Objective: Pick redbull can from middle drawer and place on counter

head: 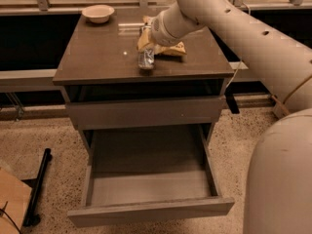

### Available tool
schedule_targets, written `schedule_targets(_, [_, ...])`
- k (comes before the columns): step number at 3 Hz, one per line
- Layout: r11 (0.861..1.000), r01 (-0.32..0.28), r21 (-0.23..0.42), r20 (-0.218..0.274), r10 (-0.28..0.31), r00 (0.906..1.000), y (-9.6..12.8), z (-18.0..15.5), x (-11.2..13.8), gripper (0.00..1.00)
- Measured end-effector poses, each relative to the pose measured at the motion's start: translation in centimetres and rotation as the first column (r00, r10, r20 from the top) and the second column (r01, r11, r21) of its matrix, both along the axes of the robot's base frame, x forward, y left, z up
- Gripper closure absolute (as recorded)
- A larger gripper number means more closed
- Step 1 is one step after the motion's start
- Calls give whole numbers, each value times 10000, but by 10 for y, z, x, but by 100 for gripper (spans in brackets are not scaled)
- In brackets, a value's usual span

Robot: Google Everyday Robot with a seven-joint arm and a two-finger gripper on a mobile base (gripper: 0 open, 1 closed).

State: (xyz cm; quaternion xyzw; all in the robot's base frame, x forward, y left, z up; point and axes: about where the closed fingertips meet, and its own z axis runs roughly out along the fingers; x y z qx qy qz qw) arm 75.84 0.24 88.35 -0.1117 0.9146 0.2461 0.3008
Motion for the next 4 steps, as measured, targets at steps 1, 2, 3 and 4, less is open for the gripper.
schedule_targets(1, [9966, -582, 588, -77, 587, 9982, 36, -7, 19, 50])
schedule_targets(2, [9924, -959, 774, -19, 964, 9953, 57, -7, 27, 27])
schedule_targets(3, [9868, -1309, 955, 2, 1315, 9913, 74, -8, 32, 4])
schedule_targets(4, [9866, -1316, 962, 1, 1322, 9912, 75, -8, 32, 0])
